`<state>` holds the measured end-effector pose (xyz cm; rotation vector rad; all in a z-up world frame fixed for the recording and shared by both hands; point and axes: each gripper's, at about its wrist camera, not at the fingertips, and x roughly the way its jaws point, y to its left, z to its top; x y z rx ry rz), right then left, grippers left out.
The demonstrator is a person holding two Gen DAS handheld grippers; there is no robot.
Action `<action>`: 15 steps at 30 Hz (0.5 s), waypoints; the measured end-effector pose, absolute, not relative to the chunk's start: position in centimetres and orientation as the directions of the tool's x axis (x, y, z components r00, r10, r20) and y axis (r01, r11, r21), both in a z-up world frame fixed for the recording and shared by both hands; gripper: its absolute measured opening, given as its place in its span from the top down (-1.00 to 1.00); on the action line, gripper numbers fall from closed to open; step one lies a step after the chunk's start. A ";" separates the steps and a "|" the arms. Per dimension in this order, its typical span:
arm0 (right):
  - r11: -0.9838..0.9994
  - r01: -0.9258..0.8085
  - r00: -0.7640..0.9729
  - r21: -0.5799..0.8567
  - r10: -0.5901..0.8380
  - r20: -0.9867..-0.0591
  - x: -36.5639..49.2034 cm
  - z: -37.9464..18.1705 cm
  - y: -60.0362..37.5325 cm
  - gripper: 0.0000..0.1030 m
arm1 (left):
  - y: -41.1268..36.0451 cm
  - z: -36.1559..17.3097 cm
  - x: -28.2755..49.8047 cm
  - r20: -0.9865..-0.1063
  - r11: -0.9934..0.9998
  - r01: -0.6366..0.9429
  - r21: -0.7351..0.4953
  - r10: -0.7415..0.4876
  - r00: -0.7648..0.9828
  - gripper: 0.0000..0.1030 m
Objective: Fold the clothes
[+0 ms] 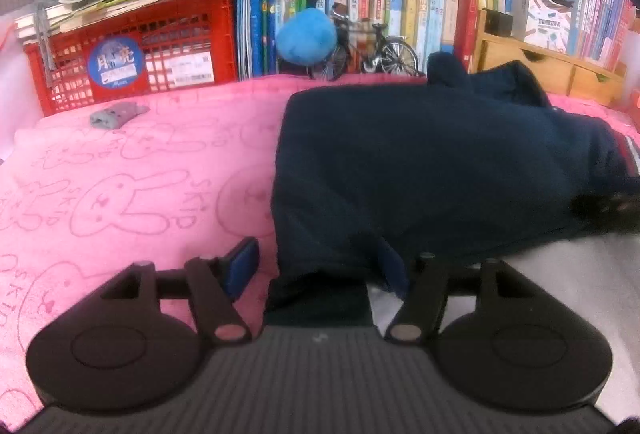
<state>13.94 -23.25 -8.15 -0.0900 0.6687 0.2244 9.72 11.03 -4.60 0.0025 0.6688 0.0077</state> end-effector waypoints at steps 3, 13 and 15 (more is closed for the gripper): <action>0.988 -0.157 0.770 0.005 0.126 -0.626 14.2 -8.2 -28.0 0.39 | 10.9 -4.6 9.8 -0.618 1.000 -0.006 0.008 0.010 0.786 -0.33; 0.969 -0.216 0.794 0.122 0.246 -0.556 14.0 -5.4 -27.3 0.28 | 11.0 0.6 11.4 -0.531 0.999 0.019 -0.033 -0.034 0.847 0.09; 0.963 -0.244 0.798 0.113 0.266 -0.541 15.5 -4.7 -25.3 0.18 | 9.8 1.7 13.7 -0.493 1.000 0.026 -0.004 -0.025 0.869 0.09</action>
